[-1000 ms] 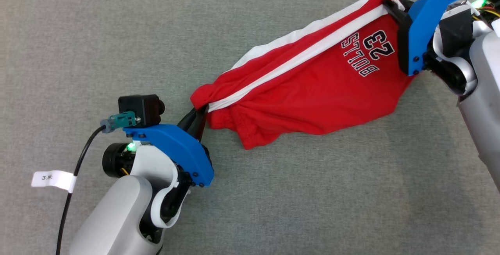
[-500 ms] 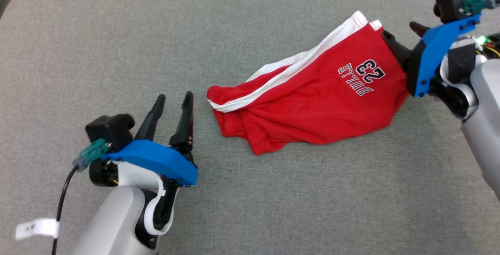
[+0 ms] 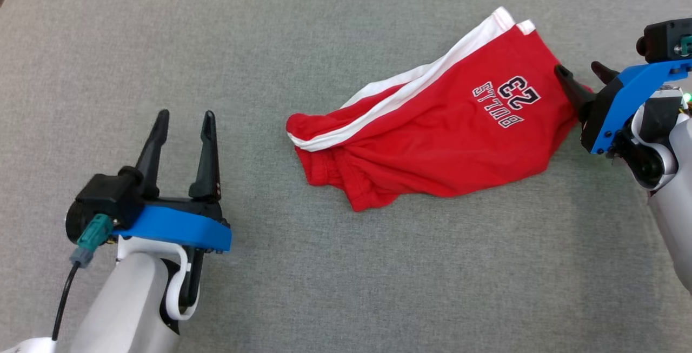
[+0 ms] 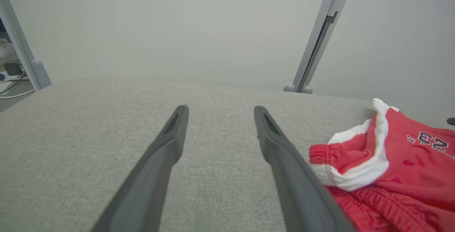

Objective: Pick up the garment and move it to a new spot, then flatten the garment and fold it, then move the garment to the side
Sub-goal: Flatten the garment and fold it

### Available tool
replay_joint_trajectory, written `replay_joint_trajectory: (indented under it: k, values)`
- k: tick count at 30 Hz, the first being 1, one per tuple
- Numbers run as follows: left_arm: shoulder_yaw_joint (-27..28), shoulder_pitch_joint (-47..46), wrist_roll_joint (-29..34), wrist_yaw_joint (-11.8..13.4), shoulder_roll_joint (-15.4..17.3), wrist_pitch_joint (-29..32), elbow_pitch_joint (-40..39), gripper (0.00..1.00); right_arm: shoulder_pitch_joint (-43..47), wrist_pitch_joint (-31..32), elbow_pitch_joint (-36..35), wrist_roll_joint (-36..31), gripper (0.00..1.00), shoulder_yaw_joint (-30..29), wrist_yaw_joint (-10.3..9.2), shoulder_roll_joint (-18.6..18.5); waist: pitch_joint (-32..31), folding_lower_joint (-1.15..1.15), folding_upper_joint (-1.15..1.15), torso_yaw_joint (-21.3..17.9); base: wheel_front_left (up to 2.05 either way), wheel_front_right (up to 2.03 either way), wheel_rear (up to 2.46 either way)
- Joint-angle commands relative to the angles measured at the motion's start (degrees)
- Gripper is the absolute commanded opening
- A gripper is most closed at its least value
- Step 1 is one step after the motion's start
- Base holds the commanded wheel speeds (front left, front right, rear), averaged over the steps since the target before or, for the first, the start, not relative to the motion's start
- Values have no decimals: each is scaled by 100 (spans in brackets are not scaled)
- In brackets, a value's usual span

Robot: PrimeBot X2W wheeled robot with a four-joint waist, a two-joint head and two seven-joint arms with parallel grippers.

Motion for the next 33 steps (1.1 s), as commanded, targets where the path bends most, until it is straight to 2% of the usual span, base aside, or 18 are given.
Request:
replay_joint_trajectory:
  k: [1, 9, 15, 16, 17, 18, 27, 33]
  values:
    - [69, -25, 70, -54, -54, -22, -48, 100, -43, -52, 57, -3, 100, -28, 3, 59, 80, 1, 0, 67, 0, 0, 0]
    - [449, 43, 527, -366, -307, -24, -150, 100, -452, -188, 753, -350, 100, -190, 3, 191, 303, 1, 0, 287, 0, 0, 0]
    - [641, 98, 771, -515, -518, -25, -177, 100, -428, 230, 1453, -560, 100, -165, 3, 422, 314, 1, 0, 386, 0, 0, 0]
    - [677, 113, 798, -545, -538, -25, -169, 100, -386, 263, 1500, -519, 90, -166, 4, 477, 308, 1, 0, 380, 0, 0, 0]
    - [707, 127, 817, -562, -554, -25, -160, 100, -341, 273, 1519, -498, 22, -154, 9, 524, 303, 1, 0, 370, 0, 0, 0]
    - [738, 144, 841, -568, -569, -25, -159, 100, -293, 246, 1516, -492, 0, -125, 11, 562, 297, 1, 0, 349, 0, 0, 0]
    - [1072, 399, 1002, -673, -579, -25, -114, 100, -74, -637, 1278, -457, 0, -367, -3, 409, 28, 1, 0, -1, 0, 0, 0]
    - [1212, 609, 1068, -718, -528, -26, -102, 100, 165, -1142, 1242, -794, 0, -731, 1, 213, -259, 1, 0, -311, 0, 0, 0]
